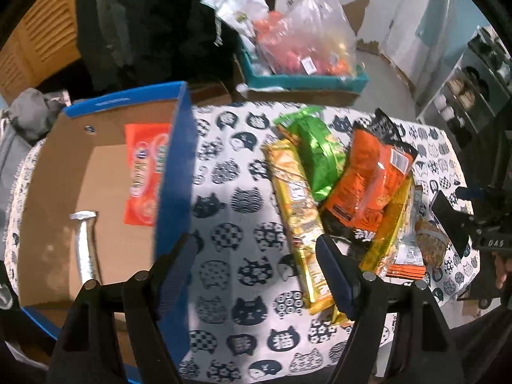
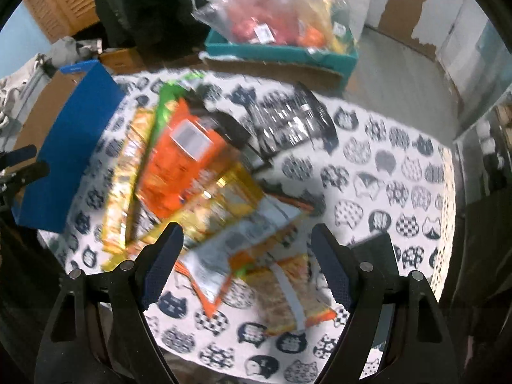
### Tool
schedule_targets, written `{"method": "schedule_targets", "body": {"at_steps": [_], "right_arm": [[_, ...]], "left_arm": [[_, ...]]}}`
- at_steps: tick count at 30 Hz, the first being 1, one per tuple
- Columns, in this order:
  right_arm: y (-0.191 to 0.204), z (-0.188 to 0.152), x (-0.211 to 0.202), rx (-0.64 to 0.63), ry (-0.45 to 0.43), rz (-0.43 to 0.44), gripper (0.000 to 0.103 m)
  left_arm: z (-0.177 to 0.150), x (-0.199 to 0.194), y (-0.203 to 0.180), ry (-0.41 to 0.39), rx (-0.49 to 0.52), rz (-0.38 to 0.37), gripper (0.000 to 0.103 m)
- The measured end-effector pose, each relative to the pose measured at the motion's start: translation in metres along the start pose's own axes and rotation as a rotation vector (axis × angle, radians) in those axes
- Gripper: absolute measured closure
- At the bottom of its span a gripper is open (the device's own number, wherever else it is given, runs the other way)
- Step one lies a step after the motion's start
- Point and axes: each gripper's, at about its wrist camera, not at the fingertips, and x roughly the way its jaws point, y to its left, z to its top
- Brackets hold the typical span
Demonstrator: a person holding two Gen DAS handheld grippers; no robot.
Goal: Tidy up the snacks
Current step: 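Grasp the beige chip bag with the right tool while the left tool reaches the yellow biscuit bar, then grasp and lift the yellow biscuit bar with the left tool while the right tool lifts the chip bag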
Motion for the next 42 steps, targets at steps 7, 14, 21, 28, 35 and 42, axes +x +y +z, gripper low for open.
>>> {"method": "schedule_targets", "body": {"at_steps": [7, 14, 21, 28, 35, 42], "right_arm": [[-0.019, -0.025, 0.027, -0.013, 0.07, -0.004, 0.022], [-0.019, -0.044, 0.051, -0.062, 0.133, 0.013, 0.022], [-0.015, -0.056, 0.071, -0.111, 0.166, 0.008, 0.022], [-0.016, -0.064, 0.091, -0.132, 0.182, -0.012, 0.024], [-0.021, -0.066, 0.1, -0.113, 0.173, 0.013, 0.055], [-0.031, -0.055, 0.092, -0.043, 0.12, -0.005, 0.056]], "left_arm": [[0.001, 0.035, -0.028, 0.08, 0.033, 0.0, 0.025], [0.005, 0.067, -0.038, 0.153, 0.007, -0.015, 0.025], [0.009, 0.09, -0.042, 0.189, -0.003, 0.007, 0.025], [0.011, 0.105, -0.049, 0.215, -0.009, 0.015, 0.025], [0.017, 0.114, -0.047, 0.21, -0.029, 0.04, 0.025], [0.022, 0.123, -0.04, 0.175, -0.061, 0.041, 0.025]]}}
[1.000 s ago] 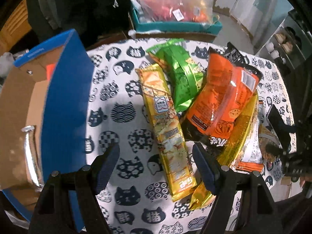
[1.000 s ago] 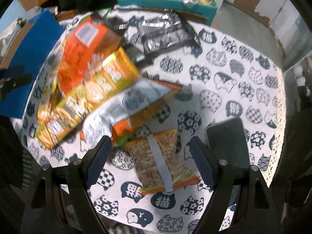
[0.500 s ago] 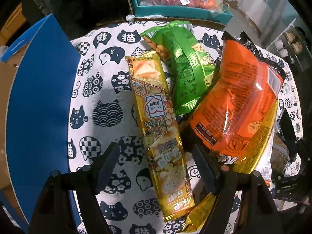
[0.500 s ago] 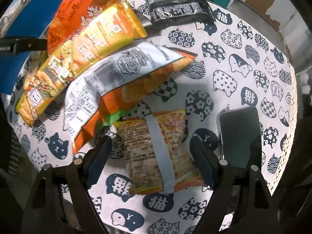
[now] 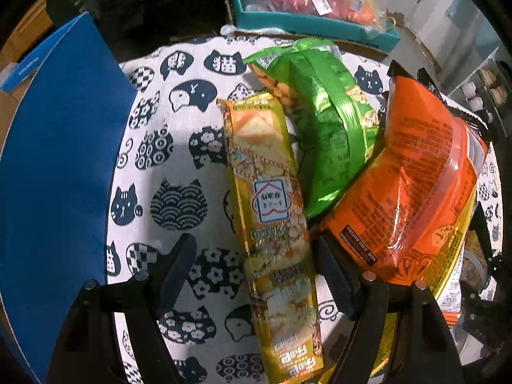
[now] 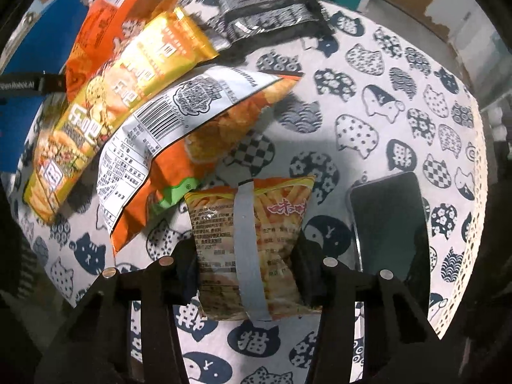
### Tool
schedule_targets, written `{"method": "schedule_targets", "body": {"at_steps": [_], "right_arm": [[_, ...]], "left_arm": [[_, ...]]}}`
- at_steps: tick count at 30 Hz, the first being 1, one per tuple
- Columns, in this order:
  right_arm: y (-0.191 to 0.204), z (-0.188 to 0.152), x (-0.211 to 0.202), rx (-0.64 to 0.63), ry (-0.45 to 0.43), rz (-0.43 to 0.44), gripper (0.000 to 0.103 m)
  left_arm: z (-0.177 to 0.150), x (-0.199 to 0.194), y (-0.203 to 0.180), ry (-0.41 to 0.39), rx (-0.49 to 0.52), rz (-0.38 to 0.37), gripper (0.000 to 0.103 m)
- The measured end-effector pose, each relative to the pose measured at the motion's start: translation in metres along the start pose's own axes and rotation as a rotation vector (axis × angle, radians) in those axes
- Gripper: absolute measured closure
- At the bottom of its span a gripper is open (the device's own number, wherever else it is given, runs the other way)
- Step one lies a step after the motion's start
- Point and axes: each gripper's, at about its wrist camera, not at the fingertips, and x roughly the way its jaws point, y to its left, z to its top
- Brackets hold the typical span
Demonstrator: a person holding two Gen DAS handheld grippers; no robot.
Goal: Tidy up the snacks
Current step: 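Grasp and lift the yellow biscuit bar with the left tool while the right tool lifts the chip bag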
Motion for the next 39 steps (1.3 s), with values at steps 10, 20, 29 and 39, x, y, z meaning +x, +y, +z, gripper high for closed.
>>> {"method": "schedule_targets", "body": {"at_steps": [10, 20, 29, 39], "right_arm": [[-0.034, 0.002, -0.032, 0.102, -0.051, -0.015, 0.056], [-0.032, 0.015, -0.063, 0.12, -0.118, -0.018, 0.056], [0.006, 0.021, -0.093, 0.096, -0.198, -0.023, 0.056], [0.036, 0.037, -0.109, 0.046, -0.252, -0.005, 0.056]], "left_arm": [[-0.007, -0.004, -0.014, -0.026, 0.1, -0.005, 0.068], [-0.023, -0.022, -0.017, -0.054, 0.17, 0.024, 0.072], [-0.033, -0.06, -0.016, -0.142, 0.222, 0.037, 0.072], [-0.047, -0.099, -0.01, -0.229, 0.269, 0.044, 0.072]]}}
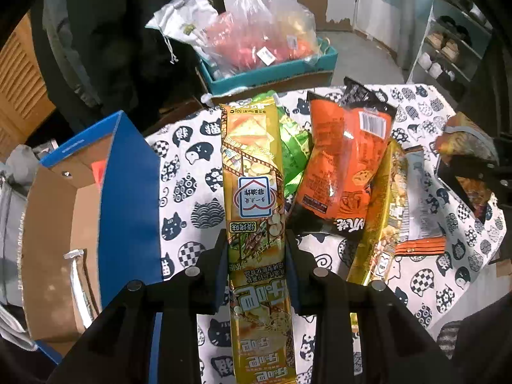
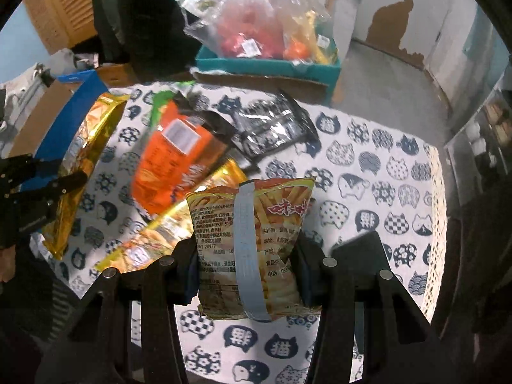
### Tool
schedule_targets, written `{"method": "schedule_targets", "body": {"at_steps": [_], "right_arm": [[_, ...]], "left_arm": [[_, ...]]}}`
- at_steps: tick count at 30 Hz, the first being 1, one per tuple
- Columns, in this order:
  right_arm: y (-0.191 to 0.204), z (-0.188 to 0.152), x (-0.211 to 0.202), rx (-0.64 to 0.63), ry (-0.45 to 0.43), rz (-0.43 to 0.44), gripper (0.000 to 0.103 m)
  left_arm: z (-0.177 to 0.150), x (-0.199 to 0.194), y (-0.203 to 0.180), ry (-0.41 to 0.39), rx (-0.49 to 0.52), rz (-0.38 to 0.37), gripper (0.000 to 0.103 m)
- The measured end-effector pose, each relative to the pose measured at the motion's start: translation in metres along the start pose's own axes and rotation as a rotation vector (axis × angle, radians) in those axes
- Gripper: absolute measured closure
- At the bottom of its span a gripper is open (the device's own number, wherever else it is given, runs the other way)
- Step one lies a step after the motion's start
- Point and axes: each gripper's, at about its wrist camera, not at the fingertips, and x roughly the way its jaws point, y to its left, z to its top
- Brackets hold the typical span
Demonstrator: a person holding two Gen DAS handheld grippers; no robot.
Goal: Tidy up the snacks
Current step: 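Grasp and lift the yellow biscuit bar with the left tool while the right tool lifts the chip bag, then drop the yellow biscuit bar into the box with the left tool while the right tool carries the chip bag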
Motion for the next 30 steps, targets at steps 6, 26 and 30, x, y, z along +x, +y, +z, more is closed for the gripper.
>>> {"method": "schedule_targets", "body": {"at_steps": [6, 26, 30], "right_arm": [[0.019, 0.012, -0.01, -0.026, -0.032, 0.016, 0.056], [0.091, 0.047, -0.025, -0.107, -0.101, 0.077, 0.056], [0.104, 0.054, -0.022, -0.119, -0.095, 0.09, 0.056]], "left_arm": [[-0.001, -0.023, 0.012, -0.053, -0.002, 0.01, 0.072], [-0.006, -0.079, 0.06, -0.192, -0.049, 0.056, 0.072], [-0.009, -0.086, 0.077, -0.212, -0.07, 0.082, 0.072]]}}
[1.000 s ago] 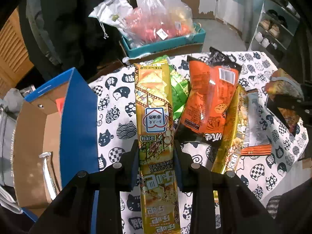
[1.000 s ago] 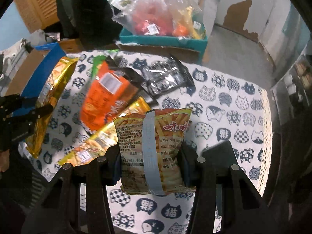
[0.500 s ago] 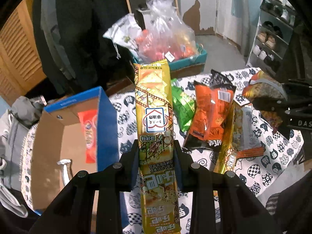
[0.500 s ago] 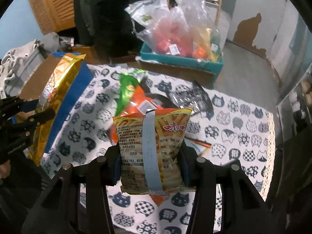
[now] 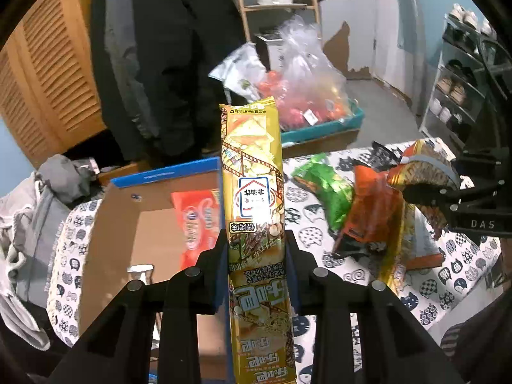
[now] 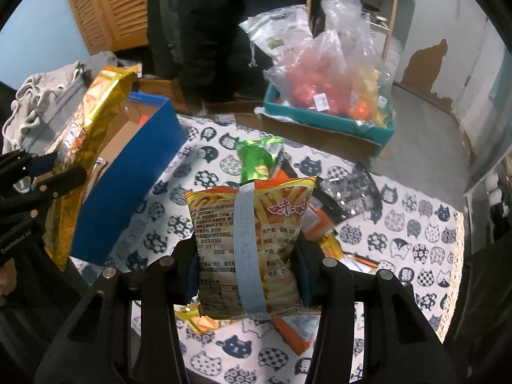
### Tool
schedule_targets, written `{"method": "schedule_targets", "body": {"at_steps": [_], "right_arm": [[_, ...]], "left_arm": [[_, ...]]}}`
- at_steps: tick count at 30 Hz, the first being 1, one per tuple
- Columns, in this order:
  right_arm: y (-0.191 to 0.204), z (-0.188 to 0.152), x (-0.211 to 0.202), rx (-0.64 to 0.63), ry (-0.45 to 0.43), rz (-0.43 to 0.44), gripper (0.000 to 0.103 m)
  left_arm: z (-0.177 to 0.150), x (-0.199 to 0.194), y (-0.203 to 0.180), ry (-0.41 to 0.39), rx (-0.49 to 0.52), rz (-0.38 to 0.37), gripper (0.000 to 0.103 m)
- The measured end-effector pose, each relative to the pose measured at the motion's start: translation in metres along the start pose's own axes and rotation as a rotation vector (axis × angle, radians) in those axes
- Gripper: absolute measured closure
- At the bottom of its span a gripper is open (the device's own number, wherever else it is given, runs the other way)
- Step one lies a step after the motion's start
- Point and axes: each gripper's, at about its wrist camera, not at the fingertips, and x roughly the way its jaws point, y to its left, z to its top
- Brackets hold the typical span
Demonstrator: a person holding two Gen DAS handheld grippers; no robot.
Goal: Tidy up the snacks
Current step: 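Drop the yellow biscuit bar into the box with the left tool while the right tool carries the chip bag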
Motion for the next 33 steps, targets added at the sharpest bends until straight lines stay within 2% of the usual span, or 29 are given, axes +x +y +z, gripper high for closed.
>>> {"method": "schedule_targets", "body": {"at_steps": [13, 24, 33], "right_arm": [[0.046, 0.03, 0.015, -0.06, -0.002, 0.035, 0.056], [0.09, 0.056, 0.03, -0.11, 0.009, 0.067, 0.056], [0.127, 0.073, 0.048, -0.15, 0.027, 0.096, 0.056]], "left_arm": [[-0.006, -0.002, 0.067, -0.005, -0.107, 0.053, 0.072], [-0.025, 0.013, 0.133, 0.037, -0.222, 0.103, 0.072], [-0.039, 0.039, 0.162, 0.106, -0.268, 0.12, 0.071]]}}
